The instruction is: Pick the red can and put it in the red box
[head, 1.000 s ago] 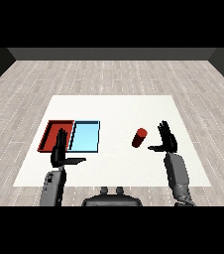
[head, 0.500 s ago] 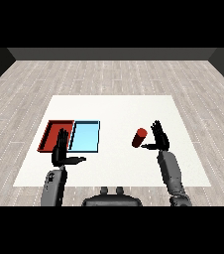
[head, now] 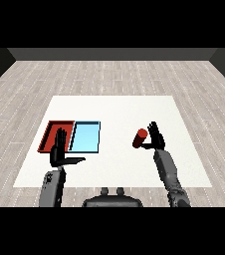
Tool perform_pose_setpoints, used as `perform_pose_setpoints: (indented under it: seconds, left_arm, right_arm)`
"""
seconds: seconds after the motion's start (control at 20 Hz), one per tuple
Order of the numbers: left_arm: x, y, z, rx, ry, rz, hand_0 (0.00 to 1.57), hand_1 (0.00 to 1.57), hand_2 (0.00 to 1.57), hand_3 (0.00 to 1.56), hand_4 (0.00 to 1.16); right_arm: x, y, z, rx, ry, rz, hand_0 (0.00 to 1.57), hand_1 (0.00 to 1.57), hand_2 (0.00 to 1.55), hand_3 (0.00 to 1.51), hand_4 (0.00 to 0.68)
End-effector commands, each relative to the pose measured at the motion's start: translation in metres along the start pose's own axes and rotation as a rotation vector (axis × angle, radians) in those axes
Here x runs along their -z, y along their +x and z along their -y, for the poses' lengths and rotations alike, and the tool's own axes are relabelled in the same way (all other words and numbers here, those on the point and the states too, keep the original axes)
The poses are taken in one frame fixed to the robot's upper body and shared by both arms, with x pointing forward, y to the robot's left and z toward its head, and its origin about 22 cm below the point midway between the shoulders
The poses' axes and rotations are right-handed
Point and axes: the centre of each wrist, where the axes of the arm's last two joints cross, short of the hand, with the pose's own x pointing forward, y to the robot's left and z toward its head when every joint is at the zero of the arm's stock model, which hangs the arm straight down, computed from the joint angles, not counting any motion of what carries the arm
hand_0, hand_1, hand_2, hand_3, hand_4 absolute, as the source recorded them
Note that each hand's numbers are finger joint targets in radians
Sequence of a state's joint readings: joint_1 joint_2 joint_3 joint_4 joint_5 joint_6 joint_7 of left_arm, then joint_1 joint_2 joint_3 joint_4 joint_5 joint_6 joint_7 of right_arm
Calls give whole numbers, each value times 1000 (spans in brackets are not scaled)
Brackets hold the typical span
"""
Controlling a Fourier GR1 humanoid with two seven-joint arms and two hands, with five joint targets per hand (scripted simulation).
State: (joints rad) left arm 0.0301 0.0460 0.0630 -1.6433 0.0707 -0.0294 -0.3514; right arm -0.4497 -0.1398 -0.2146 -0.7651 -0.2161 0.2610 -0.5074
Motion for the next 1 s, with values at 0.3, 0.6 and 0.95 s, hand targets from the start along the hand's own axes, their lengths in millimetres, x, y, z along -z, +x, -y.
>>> perform_pose_setpoints:
  seconds: [0.3, 0.6, 0.95]
  left_arm:
    - [-8, 12, 10, 3, 5, 15, 0, 0, 0, 0, 0]
    - [3, -7, 1, -13, 4, -11, 0, 0, 0, 0, 0]
    - [8, 0, -7, -5, 21, 1, 0, 0, 0, 0, 0]
  right_arm:
    - [-4, -14, 4, 3, -13, -11, 0, 0, 0, 0, 0]
    - [14, -19, -4, 18, -5, -34, 0, 0, 0, 0, 0]
    - [9, -21, -14, 19, 2, -25, 0, 0, 0, 0, 0]
